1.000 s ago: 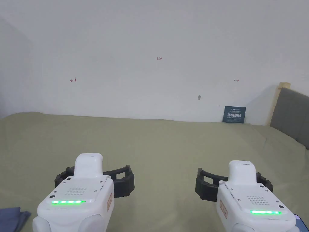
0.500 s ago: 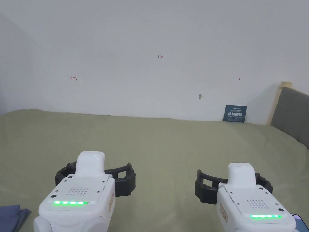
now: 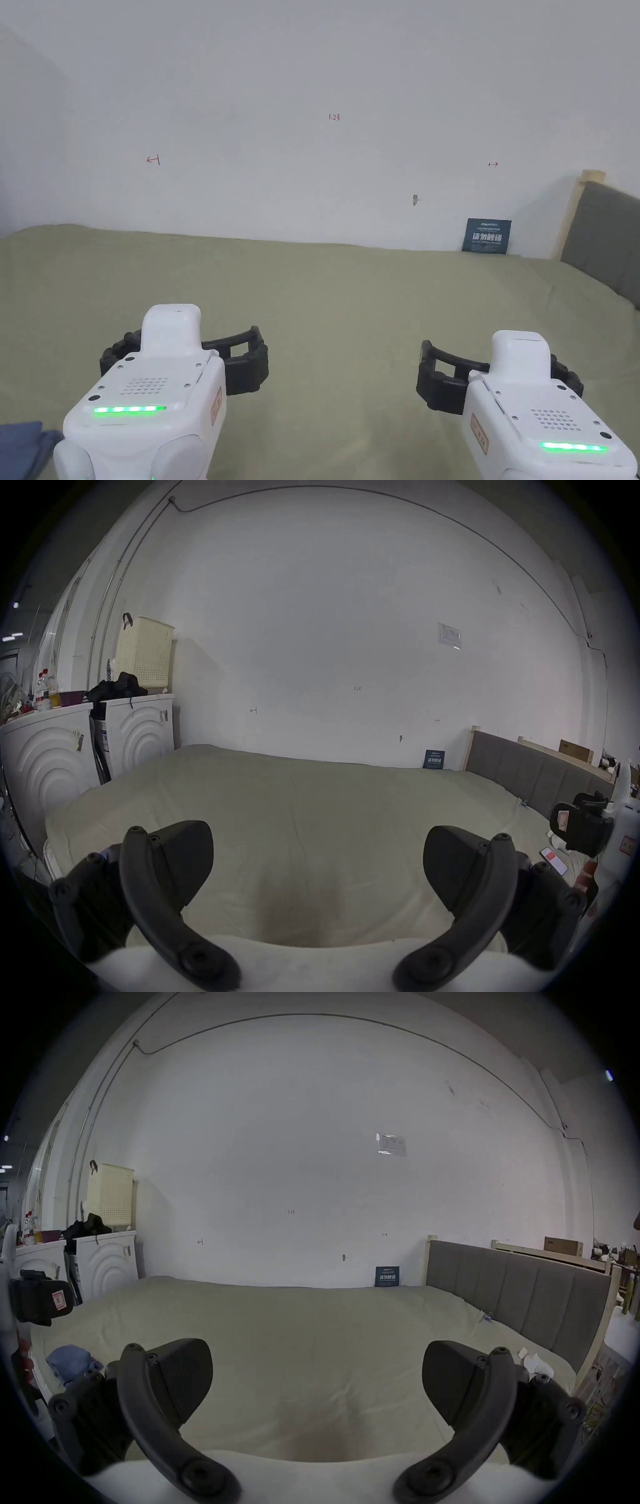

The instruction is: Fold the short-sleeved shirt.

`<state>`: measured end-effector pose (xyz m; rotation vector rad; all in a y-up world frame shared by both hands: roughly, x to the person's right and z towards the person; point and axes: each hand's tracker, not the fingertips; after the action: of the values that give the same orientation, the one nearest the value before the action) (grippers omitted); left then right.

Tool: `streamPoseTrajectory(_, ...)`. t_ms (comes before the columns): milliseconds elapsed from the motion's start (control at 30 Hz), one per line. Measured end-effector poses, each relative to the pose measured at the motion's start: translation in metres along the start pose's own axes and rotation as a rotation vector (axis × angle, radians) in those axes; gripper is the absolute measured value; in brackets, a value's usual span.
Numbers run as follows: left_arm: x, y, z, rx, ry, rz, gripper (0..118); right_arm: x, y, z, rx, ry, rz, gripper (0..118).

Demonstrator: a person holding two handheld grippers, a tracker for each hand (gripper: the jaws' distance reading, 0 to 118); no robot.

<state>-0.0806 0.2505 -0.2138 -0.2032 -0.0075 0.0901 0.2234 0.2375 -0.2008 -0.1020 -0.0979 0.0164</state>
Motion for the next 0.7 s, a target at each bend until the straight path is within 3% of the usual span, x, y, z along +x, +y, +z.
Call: streamPoseTrajectory(700,-0.008,0.01,0.006,0.015,0.008,-0.014,118,0.0,-0.001,-0.003,-0.021,0.018,-0.003,118)
